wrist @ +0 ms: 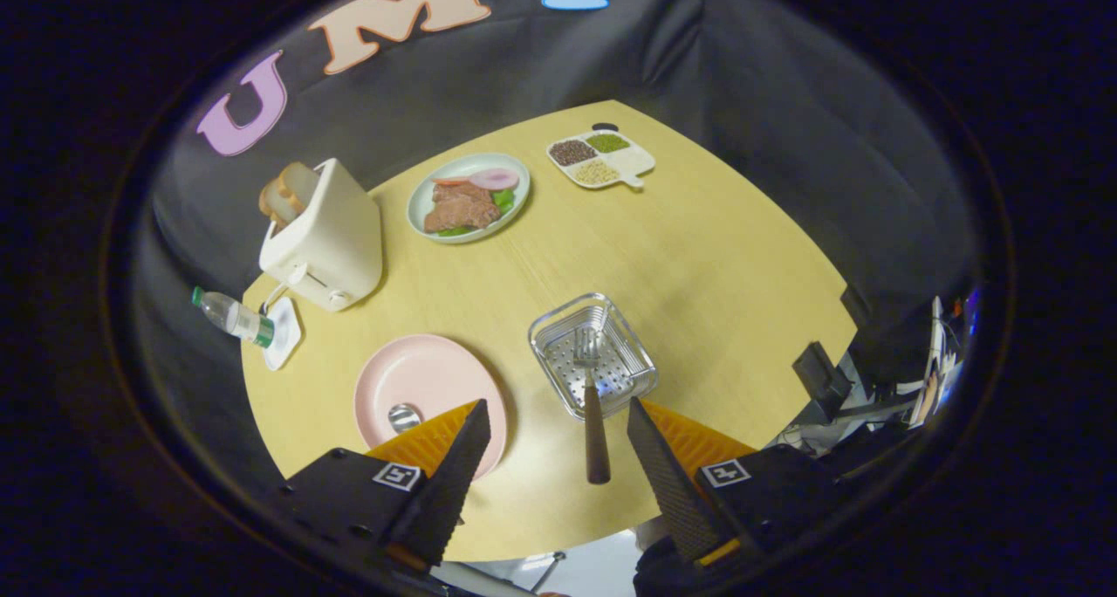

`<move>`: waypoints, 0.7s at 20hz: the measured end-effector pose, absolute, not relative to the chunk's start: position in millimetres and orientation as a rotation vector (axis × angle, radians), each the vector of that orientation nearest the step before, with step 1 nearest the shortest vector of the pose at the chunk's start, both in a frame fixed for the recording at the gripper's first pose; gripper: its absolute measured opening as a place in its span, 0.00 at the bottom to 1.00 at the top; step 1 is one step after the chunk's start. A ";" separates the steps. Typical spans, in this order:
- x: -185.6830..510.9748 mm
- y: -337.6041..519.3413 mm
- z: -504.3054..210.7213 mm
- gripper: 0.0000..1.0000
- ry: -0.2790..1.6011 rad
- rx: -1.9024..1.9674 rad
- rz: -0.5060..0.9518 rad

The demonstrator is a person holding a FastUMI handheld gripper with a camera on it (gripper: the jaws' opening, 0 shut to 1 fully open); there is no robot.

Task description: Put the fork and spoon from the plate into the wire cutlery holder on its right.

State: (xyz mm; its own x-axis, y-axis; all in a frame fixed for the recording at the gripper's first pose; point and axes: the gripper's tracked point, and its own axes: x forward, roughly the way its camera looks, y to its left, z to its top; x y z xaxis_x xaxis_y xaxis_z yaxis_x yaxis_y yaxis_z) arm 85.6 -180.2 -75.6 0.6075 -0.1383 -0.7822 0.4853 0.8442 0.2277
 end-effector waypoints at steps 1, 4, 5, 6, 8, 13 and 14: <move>83.6 -173.9 -69.6 1.00 0.833 0.430 -0.359; 75.4 -145.0 -54.3 0.99 0.792 0.376 -0.302; 72.8 -133.8 -49.6 0.99 0.778 0.359 -0.280; 69.3 -121.0 -46.3 0.99 0.765 0.345 -0.256; 65.1 -99.8 -39.9 0.99 0.731 0.313 -0.215; 58.5 -54.8 -40.1 0.99 0.627 0.234 -0.129; 56.2 -46.9 -45.3 0.99 0.610 0.220 -0.115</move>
State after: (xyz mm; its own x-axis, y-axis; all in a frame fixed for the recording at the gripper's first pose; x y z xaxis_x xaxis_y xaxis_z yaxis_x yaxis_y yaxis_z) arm 56.2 -46.9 -45.3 0.8144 -0.0422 -0.5788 0.1718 0.9702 0.1709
